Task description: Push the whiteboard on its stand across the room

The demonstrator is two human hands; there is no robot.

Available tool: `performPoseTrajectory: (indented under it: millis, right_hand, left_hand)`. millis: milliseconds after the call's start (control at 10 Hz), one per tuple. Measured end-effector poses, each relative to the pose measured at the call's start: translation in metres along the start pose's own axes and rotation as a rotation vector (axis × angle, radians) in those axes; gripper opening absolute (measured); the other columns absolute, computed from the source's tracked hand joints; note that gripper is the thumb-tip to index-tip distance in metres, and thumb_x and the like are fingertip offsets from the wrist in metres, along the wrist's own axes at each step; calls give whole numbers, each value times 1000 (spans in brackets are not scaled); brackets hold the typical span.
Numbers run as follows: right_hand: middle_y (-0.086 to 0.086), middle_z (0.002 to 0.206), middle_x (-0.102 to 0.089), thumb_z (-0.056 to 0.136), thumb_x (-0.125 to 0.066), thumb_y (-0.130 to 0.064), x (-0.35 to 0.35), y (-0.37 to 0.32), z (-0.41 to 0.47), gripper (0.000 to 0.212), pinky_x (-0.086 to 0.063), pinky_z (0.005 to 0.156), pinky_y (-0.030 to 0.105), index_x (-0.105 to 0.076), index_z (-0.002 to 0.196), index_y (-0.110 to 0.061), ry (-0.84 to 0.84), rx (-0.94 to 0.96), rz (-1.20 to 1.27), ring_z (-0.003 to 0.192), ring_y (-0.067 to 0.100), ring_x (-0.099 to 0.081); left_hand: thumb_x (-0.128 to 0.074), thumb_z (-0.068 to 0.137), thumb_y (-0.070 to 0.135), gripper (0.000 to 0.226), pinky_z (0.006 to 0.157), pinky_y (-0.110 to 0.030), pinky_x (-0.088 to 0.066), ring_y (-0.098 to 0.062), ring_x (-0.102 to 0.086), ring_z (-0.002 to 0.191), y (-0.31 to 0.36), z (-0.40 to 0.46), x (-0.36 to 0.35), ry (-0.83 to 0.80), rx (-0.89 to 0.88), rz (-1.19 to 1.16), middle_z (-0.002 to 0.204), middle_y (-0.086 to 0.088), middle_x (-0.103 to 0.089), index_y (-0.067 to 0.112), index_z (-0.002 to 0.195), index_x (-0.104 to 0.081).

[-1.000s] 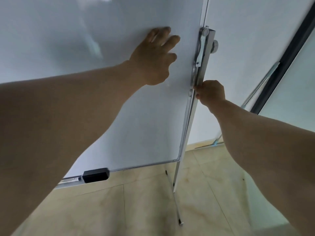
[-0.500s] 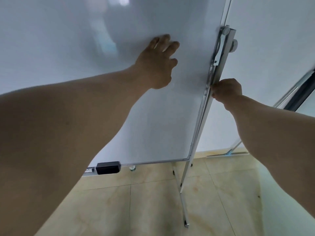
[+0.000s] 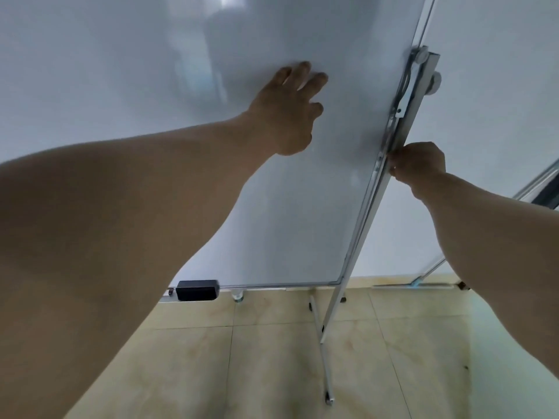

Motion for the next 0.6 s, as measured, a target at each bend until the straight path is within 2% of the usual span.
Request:
performPoseTrajectory:
  millis: [100,300,400,500,600]
  right_hand:
    - [14,80,-75,81,-56,-22,-3,2,5,27,-57,74,34,-60,59,-7,0,15,-4,81,30,-73]
    - [17,86,-74,83,-53,-31,-7,10,-2,29,-49,67,31,-58,63,-10,5,-4,23,86,34,-71]
    - [19,99,-73,84,-59,-39,-7,16,-11,33,-53,88,39,-64,92,-7,27,-53,89,96,36,-69]
    - [21,102,-71,84,-61,-42,-10,10,-21,43,-51,92,44,-63,100,-2,41,-54,49,101,37,-65]
    - [22,108,-68,86,-61,-40,-11,-3,-50,44,-47,92,41,-64,100,2,66,-55,5,105,40,-61]
  left_hand:
    - [-41,95,36,50,121,-47,-5,-33,0,151,-1,-1,-3,11,8,-15,166,-5,-5,23,143,-45]
    - [-44,94,39,51,121,-45,-5,-32,-2,152,-15,-18,-4,77,19,-75,165,-6,-6,23,143,-45]
    - [-44,95,38,50,122,-44,-5,-31,-3,152,-30,-36,2,118,23,-88,165,-6,-8,23,142,-45]
    - [-44,94,39,49,122,-44,-6,-30,-5,151,-61,-62,4,177,46,-74,165,-6,-10,23,141,-47]
    - [-46,93,37,47,122,-44,-9,-31,-9,151,-94,-96,-2,168,85,-52,164,-8,-14,21,137,-51]
Point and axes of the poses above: each hand's wrist, its own z-axis towards the middle knuckle, its own x-axis out of the back of the hand, y = z × x, the point moved 6 cm from there along z, towards the middle knuckle
